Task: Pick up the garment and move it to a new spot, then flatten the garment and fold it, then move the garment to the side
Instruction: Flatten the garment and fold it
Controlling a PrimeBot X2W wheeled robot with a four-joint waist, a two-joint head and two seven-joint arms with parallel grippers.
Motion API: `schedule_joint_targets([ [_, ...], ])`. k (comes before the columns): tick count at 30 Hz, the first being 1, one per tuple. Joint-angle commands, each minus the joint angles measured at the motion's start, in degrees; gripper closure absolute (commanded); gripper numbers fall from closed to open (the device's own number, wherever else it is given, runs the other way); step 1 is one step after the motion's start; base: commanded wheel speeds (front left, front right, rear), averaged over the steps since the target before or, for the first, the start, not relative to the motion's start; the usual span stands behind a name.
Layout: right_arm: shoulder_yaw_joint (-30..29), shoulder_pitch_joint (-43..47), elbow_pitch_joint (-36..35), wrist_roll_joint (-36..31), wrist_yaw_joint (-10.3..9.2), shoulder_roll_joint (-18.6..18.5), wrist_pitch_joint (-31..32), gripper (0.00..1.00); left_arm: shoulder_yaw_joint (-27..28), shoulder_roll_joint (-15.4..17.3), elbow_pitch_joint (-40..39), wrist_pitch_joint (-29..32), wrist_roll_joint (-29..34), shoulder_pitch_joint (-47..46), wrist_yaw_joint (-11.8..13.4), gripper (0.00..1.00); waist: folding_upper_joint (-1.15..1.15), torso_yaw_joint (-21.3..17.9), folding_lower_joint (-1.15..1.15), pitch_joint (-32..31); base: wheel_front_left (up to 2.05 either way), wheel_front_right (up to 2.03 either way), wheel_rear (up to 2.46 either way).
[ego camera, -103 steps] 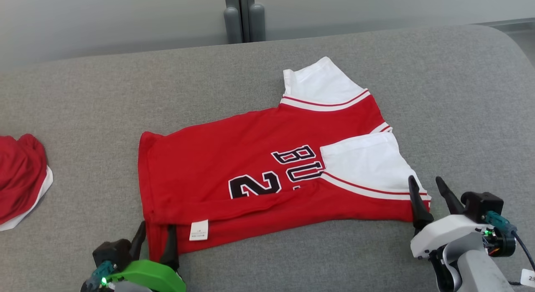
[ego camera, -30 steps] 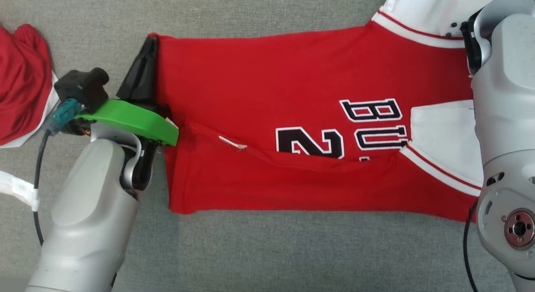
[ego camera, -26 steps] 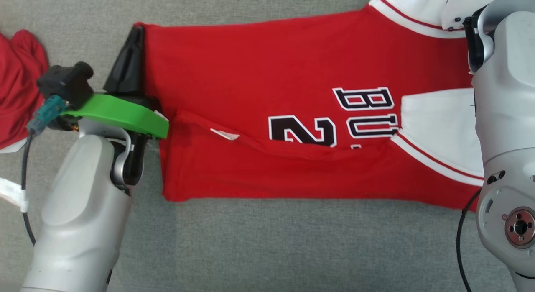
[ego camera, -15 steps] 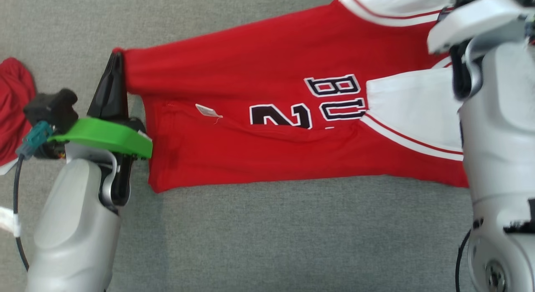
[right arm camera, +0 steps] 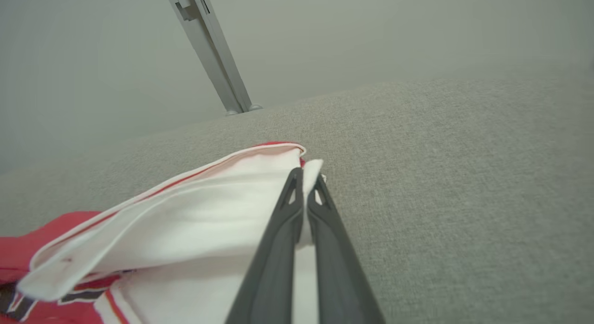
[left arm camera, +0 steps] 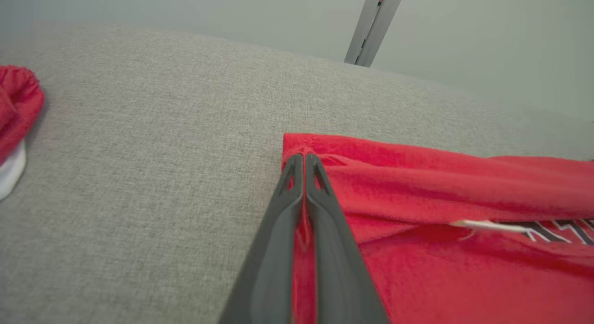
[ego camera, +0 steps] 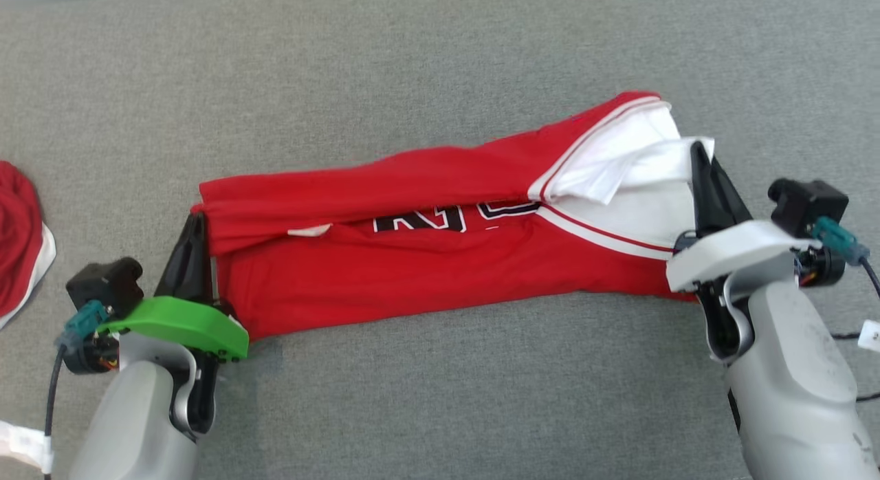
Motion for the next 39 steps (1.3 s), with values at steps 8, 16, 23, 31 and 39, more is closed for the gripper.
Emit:
schedule_joint_targets([
  [8,-1.27,7.04,-1.21,3.06,-0.1,-0.34,-0.24,1.0,2.94,-1.97,-0.97,0.02,0.55,5.79,0.18,1.0,0.0,-0.62,0.0,-3.57,0.0,0.0,0.0],
  [16,-1.97,9.51,0.41,3.35,-0.1,-0.35,-0.24,0.0,6.03,-4.41,-2.91,0.02,2.51,10.38,0.18,0.0,0.0,-0.34,0.0,-5.93,0.0,0.0,0.0],
  [23,-2.82,7.65,1.47,1.1,-0.09,-0.27,-0.23,0.0,9.09,-7.37,-6.68,0.02,5.95,14.75,0.17,0.0,0.0,1.09,0.0,-6.04,0.0,0.0,0.0],
  [31,-5.26,1.21,12.68,-6.44,-0.09,-0.28,-0.17,0.0,7.37,-8.39,-7.27,0.02,7.26,14.09,0.17,0.0,0.0,4.29,0.0,-5.01,0.0,0.0,0.0],
  [39,-5.01,-2.73,29.99,-6.64,-0.03,0.27,0.51,0.79,5.93,-8.53,-7.06,0.02,7.08,12.97,0.18,0.0,0.0,6.67,0.0,-4.85,0.0,0.0,0.0],
])
